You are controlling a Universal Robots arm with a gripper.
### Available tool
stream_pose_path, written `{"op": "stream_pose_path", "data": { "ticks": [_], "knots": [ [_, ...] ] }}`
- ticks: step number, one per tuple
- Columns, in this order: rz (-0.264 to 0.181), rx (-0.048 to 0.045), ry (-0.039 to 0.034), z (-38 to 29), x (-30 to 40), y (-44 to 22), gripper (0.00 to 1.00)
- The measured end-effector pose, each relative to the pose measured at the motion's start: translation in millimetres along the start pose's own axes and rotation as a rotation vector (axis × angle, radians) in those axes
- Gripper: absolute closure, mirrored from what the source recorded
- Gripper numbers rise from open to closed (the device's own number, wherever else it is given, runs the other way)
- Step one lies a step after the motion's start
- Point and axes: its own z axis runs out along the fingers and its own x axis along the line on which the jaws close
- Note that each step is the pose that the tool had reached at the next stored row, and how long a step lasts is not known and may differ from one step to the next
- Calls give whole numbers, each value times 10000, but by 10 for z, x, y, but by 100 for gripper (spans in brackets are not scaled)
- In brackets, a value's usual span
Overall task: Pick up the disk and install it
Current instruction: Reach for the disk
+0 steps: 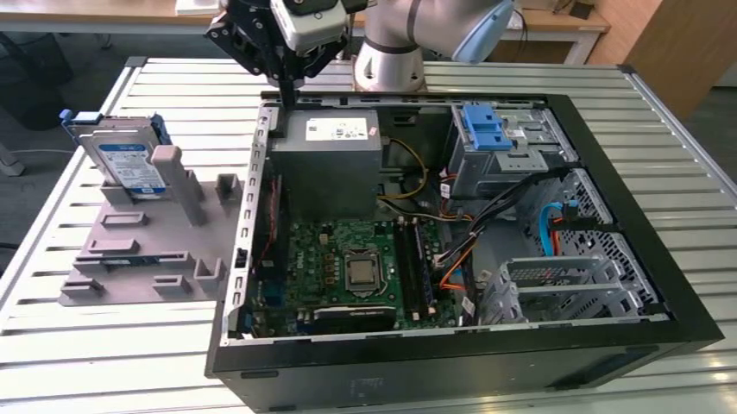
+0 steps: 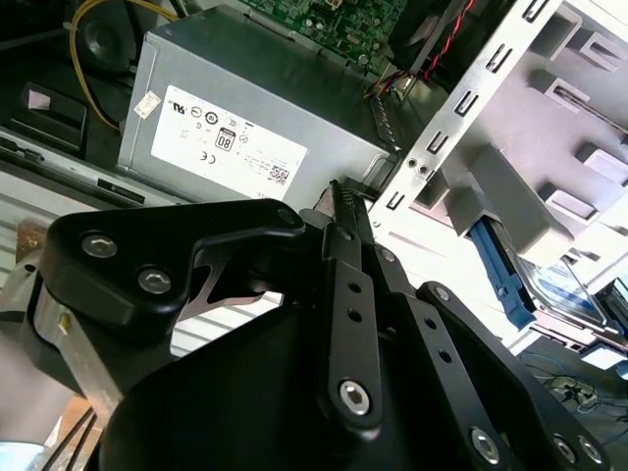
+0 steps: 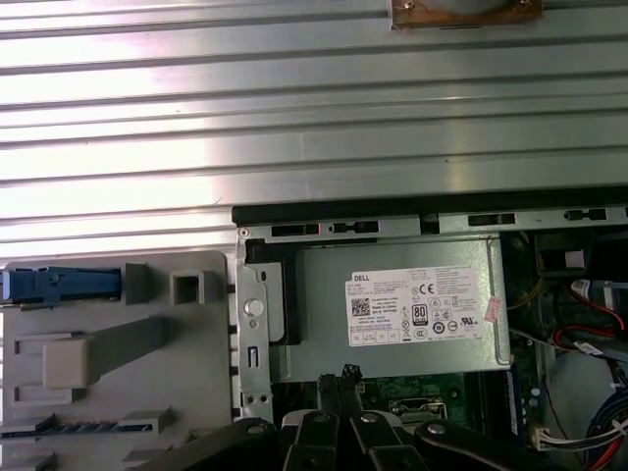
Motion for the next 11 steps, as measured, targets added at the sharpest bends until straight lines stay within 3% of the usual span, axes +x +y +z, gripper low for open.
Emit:
{"op": "stream_pose_path", "data": {
  "ticks": [11],
  "knots": [
    [0,-23,1,0,64,-5,89]
  ]
}}
